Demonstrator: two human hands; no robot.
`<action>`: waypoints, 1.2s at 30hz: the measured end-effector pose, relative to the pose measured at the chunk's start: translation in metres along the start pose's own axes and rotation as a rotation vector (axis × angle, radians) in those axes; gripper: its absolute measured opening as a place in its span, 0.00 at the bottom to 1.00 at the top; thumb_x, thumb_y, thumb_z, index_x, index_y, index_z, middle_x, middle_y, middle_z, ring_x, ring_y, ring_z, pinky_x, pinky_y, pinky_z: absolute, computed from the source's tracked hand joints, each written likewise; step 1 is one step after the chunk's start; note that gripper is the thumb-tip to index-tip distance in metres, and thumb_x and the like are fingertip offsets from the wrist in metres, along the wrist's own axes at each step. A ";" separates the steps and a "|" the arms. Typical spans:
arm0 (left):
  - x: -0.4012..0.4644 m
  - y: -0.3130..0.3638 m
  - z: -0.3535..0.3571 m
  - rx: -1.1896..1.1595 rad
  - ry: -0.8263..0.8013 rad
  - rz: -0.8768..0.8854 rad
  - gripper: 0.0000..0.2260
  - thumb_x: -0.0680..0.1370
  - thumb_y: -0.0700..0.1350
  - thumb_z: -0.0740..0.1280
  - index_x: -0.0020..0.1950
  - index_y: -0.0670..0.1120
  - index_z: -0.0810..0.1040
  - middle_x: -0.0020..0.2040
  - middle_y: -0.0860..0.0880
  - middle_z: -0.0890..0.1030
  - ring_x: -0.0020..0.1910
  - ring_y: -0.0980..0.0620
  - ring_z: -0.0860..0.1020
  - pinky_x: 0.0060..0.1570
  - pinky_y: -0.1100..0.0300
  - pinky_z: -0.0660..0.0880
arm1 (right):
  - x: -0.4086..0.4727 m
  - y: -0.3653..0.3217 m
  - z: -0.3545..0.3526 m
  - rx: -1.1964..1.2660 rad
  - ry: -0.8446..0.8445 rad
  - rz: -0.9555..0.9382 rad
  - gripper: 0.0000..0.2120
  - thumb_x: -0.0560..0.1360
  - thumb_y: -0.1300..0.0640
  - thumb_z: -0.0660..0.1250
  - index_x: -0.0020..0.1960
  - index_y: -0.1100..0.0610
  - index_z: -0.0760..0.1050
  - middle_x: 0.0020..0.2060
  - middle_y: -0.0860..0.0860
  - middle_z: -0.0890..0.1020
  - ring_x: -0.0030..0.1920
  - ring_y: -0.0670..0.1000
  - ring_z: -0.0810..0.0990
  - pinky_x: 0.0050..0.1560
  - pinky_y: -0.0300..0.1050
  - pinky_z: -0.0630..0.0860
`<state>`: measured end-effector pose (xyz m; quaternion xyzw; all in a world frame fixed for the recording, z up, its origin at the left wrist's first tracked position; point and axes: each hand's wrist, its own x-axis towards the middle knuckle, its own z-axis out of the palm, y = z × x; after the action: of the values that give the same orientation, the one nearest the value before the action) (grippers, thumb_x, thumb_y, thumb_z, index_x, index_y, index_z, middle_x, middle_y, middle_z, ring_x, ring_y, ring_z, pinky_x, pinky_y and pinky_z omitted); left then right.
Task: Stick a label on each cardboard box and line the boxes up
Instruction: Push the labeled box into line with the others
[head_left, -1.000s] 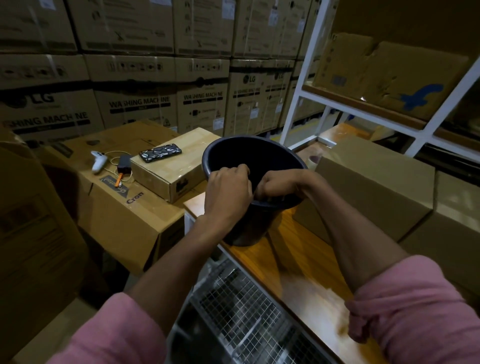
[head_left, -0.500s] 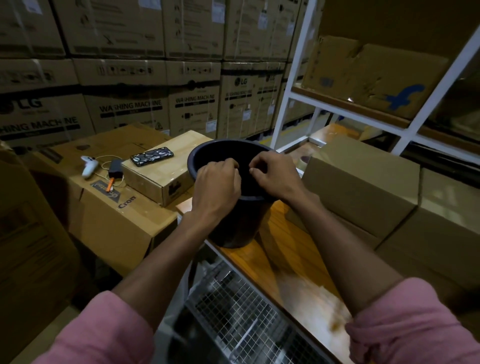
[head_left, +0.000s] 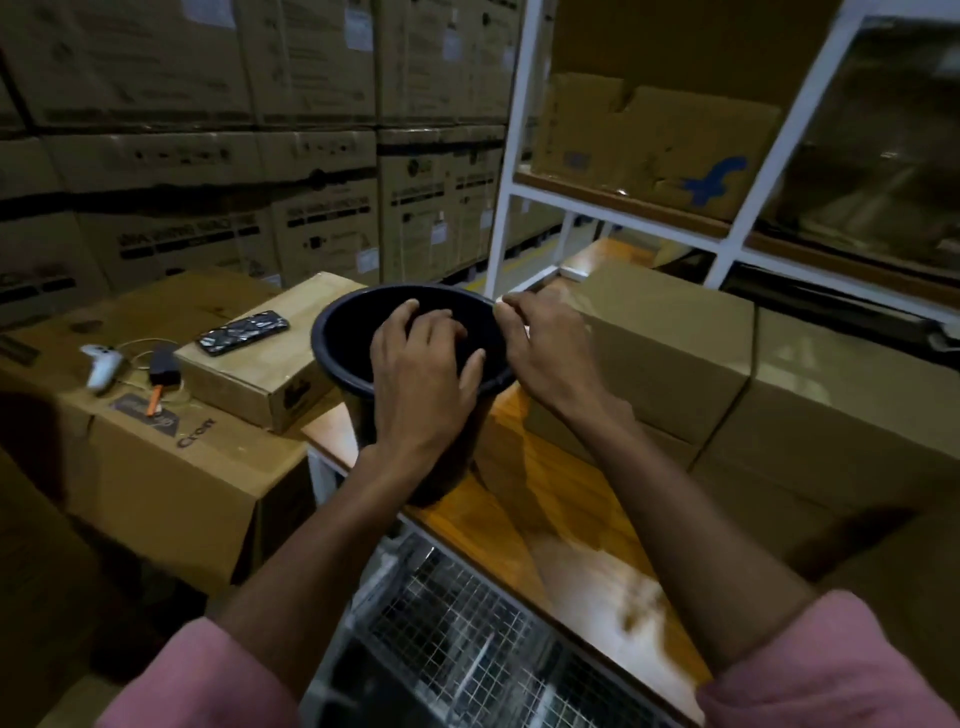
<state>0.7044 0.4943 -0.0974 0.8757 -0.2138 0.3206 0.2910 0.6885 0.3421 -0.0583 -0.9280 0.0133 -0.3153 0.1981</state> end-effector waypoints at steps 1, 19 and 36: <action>-0.001 0.011 0.003 -0.020 0.000 0.030 0.16 0.78 0.51 0.68 0.61 0.43 0.78 0.64 0.44 0.79 0.73 0.41 0.66 0.71 0.43 0.64 | -0.005 0.003 -0.008 -0.019 0.003 0.032 0.22 0.82 0.40 0.54 0.62 0.52 0.78 0.53 0.52 0.82 0.54 0.57 0.78 0.52 0.59 0.77; -0.077 0.335 0.009 -0.585 -0.165 0.533 0.27 0.79 0.49 0.64 0.75 0.38 0.67 0.75 0.41 0.70 0.76 0.42 0.64 0.73 0.42 0.62 | -0.180 0.092 -0.291 -0.143 0.485 0.273 0.04 0.81 0.57 0.66 0.53 0.56 0.79 0.45 0.47 0.82 0.46 0.44 0.80 0.49 0.44 0.79; -0.183 0.493 0.032 0.008 -0.799 0.450 0.34 0.81 0.68 0.49 0.81 0.50 0.56 0.83 0.48 0.52 0.81 0.41 0.46 0.71 0.25 0.45 | -0.335 0.222 -0.420 -0.276 -0.052 0.478 0.17 0.84 0.51 0.59 0.68 0.55 0.76 0.65 0.53 0.79 0.65 0.53 0.75 0.65 0.54 0.71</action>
<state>0.3128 0.1438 -0.0590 0.8636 -0.4929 0.0137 0.1054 0.1946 0.0367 -0.0326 -0.9245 0.2695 -0.2310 0.1389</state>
